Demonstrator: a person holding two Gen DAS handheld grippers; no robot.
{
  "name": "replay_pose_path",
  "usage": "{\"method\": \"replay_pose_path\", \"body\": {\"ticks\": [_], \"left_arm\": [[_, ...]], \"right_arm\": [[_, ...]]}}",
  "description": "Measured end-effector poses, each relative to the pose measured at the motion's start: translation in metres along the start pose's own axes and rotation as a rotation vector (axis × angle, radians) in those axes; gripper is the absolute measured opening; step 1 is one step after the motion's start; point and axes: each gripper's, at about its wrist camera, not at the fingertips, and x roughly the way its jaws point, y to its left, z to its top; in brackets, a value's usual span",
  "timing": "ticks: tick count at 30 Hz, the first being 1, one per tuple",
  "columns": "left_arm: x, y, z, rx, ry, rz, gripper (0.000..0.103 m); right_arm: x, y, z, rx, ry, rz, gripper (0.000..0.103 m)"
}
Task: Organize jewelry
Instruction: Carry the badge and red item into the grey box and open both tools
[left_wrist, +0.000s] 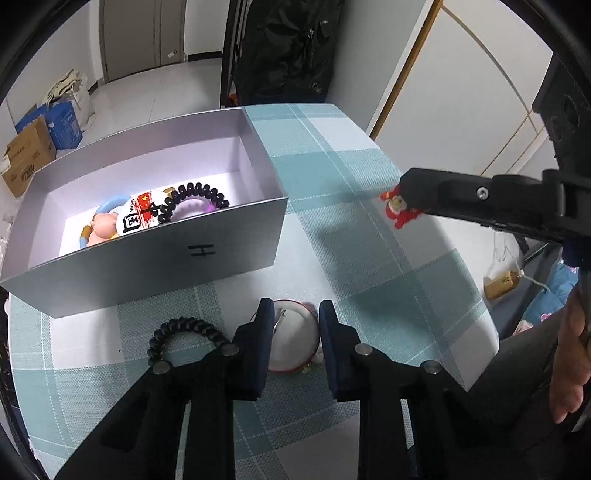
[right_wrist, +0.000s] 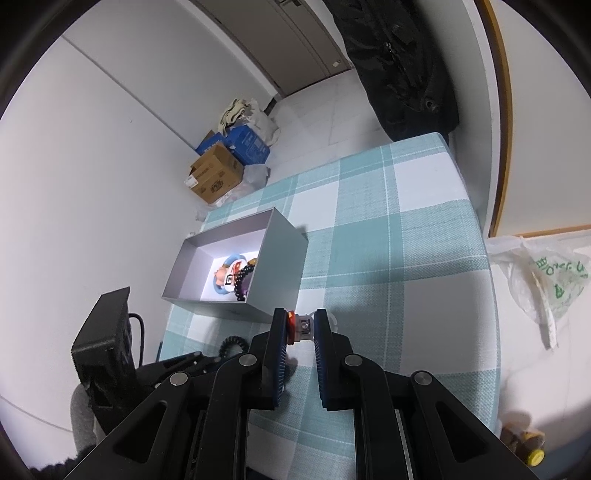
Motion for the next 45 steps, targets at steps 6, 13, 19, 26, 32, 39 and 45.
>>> {"method": "replay_pose_path", "body": {"ticks": [6,13,19,26,32,39,45], "left_arm": [[-0.013,0.008,0.003,-0.046,-0.037,-0.032,0.019],[-0.042,0.012,0.007,-0.088,-0.112,-0.097,0.019],[-0.071,0.024,0.017,-0.127,-0.206,-0.124,0.019],[-0.084,0.047,0.032,-0.201,-0.271,-0.121,0.019],[-0.080,0.069,0.041,-0.266,-0.275,-0.118,0.019],[-0.071,0.089,0.050,-0.314,-0.265,-0.123,0.019],[-0.061,0.106,0.055,-0.366,-0.244,-0.130,0.019]], "right_arm": [[0.002,0.005,0.001,-0.011,-0.003,0.004,0.013],[-0.004,0.005,0.004,0.011,-0.026,0.033,0.013],[-0.005,0.016,0.010,-0.007,-0.051,0.072,0.013],[0.008,0.036,0.019,-0.031,-0.042,0.110,0.013],[0.021,0.050,0.027,-0.050,-0.031,0.141,0.013],[0.034,0.064,0.038,-0.081,-0.030,0.167,0.013],[0.049,0.069,0.050,-0.082,-0.011,0.185,0.013]]}}
